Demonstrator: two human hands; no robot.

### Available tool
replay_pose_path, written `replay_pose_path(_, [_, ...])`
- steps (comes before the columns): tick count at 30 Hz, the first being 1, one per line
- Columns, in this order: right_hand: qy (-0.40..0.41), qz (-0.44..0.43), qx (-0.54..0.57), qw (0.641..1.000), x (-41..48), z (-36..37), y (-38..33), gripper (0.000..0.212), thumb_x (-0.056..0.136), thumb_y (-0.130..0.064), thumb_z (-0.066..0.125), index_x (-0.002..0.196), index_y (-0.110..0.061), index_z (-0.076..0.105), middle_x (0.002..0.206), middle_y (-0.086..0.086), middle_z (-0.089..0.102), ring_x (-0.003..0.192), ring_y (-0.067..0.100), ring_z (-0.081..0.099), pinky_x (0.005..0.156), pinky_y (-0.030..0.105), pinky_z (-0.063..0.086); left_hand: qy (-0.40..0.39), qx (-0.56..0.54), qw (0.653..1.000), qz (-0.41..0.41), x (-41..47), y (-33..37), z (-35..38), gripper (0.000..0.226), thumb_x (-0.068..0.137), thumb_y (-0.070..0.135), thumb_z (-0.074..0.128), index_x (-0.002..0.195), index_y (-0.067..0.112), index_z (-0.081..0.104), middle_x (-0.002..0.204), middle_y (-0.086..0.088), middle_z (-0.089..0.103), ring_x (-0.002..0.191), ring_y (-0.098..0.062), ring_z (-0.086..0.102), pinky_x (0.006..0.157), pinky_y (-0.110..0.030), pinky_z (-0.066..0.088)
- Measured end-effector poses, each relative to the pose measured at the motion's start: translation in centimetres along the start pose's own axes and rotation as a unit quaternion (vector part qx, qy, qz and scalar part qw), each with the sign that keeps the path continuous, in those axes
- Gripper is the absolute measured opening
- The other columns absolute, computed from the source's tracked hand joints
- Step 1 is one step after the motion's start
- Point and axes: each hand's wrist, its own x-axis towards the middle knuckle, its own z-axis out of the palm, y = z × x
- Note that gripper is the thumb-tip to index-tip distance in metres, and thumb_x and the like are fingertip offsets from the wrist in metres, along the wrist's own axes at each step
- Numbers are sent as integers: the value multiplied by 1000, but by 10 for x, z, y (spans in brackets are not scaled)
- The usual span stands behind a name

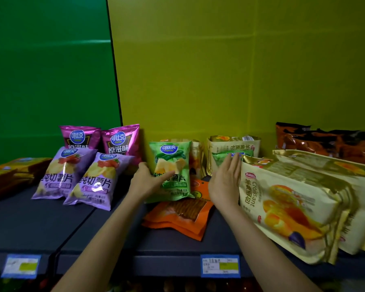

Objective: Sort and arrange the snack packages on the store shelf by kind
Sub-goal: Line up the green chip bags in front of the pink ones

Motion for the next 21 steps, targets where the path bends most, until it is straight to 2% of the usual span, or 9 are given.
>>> replay_pose_path(3, [41, 39, -21, 998, 8, -1, -4, 79, 91, -9, 49, 147, -1, -7, 157, 18, -15, 147, 29, -3, 117, 33, 11, -49, -36, 998, -25, 20, -7, 7, 73, 57, 48, 82, 104, 10, 41, 108, -4, 55, 103, -24, 57, 85, -38, 51])
replay_pose_path(6, [64, 96, -20, 993, 15, 0, -9, 88, 87, -11, 57, 148, -2, -6, 158, 17, -8, 146, 31, 5, 114, 36, 20, -98, -107, 989, -36, 30, -12, 13, 74, 52, 42, 86, 106, 11, 46, 112, -5, 60, 102, -21, 60, 65, -29, 54])
replay_pose_path(7, [64, 112, -12, 992, 18, 1, -9, 90, 86, -12, 59, 148, -1, -6, 158, 17, -3, 146, 32, 7, 114, 37, 21, -104, -127, 986, -37, 33, -14, 15, 71, 54, 38, 86, 106, 12, 46, 111, -6, 60, 102, -22, 60, 64, -28, 54])
replay_pose_path(10, [58, 132, 1, 990, 22, 3, -8, 92, 84, -12, 62, 148, 0, -4, 158, 17, 4, 144, 32, 12, 113, 38, 23, -114, -157, 980, -53, 38, -18, 16, 77, 46, 38, 89, 107, 12, 51, 109, -7, 63, 100, -24, 62, 80, -41, 56])
replay_pose_path(14, [43, 119, -36, 991, 25, 4, -4, 90, 84, -21, 64, 146, 3, 4, 156, 19, 12, 143, 32, 14, 113, 36, 20, -128, -227, 962, -78, 43, -24, 19, 72, 49, 29, 90, 109, 9, 56, 105, -9, 67, 92, -24, 66, 59, -33, 56])
replay_pose_path(17, [33, 116, -65, 991, 25, 4, -3, 77, 83, -28, 65, 140, 2, 22, 150, 20, 23, 137, 32, 26, 108, 35, 26, -120, -230, 963, -74, 43, -26, 22, 75, 48, 31, 90, 111, 10, 54, 107, -9, 66, 95, -26, 66, 71, -37, 57])
replay_pose_path(19, [20, 122, -63, 990, 24, 2, -4, 75, 84, -27, 65, 139, 0, 23, 150, 21, 19, 136, 35, 27, 107, 38, 28, -117, -227, 964, -74, 43, -25, 21, 76, 48, 33, 90, 111, 12, 52, 108, -9, 65, 96, -26, 65, 80, -43, 57])
replay_pose_path(21, [14, 123, -67, 990, 25, 3, -4, 75, 84, -27, 65, 139, -1, 22, 149, 22, 19, 135, 37, 27, 108, 40, 27, -124, -226, 963, -77, 43, -25, 20, 77, 48, 33, 90, 111, 13, 51, 109, -9, 65, 97, -27, 65, 83, -47, 56])
